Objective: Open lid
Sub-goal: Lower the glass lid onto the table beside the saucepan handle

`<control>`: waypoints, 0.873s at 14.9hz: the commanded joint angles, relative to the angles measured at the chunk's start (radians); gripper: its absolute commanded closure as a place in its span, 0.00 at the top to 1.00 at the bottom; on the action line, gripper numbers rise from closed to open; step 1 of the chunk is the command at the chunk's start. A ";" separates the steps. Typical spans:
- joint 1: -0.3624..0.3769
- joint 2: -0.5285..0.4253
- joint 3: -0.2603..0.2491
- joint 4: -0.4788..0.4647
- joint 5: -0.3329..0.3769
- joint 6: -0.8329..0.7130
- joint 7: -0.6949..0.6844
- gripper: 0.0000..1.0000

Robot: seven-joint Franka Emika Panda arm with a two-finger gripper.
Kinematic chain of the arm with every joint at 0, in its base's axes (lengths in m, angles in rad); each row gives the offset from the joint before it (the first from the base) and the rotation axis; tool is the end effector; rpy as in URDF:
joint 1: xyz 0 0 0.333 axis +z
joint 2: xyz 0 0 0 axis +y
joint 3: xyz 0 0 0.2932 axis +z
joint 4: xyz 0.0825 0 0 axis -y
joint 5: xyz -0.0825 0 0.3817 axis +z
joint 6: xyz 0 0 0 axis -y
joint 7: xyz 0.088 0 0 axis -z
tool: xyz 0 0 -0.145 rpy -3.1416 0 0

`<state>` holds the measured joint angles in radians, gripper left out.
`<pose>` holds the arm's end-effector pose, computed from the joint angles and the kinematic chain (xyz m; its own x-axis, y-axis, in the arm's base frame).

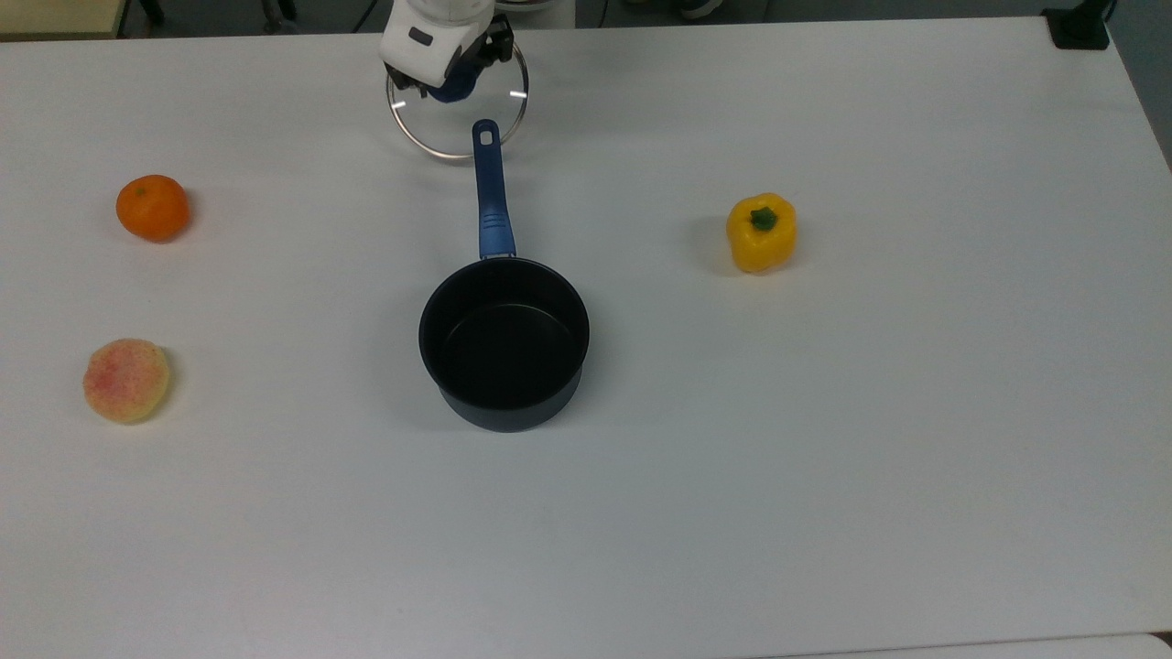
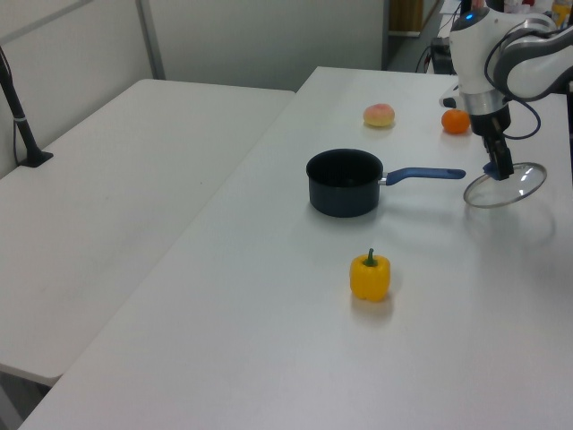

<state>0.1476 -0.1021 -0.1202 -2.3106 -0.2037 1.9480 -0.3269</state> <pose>0.4573 -0.0076 0.3105 0.8607 0.4130 -0.2978 0.4481 -0.8921 0.0579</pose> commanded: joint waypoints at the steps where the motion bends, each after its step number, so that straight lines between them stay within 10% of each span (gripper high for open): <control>1: 0.012 -0.019 -0.003 -0.052 -0.019 0.112 0.031 0.43; 9: 0.013 0.030 0.004 -0.076 -0.019 0.243 0.075 0.48; 13: 0.012 0.033 0.004 -0.072 -0.017 0.235 0.077 0.74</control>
<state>0.1490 -0.0728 -0.1162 -2.3721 -0.2041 2.1638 -0.2825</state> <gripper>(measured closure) 0.374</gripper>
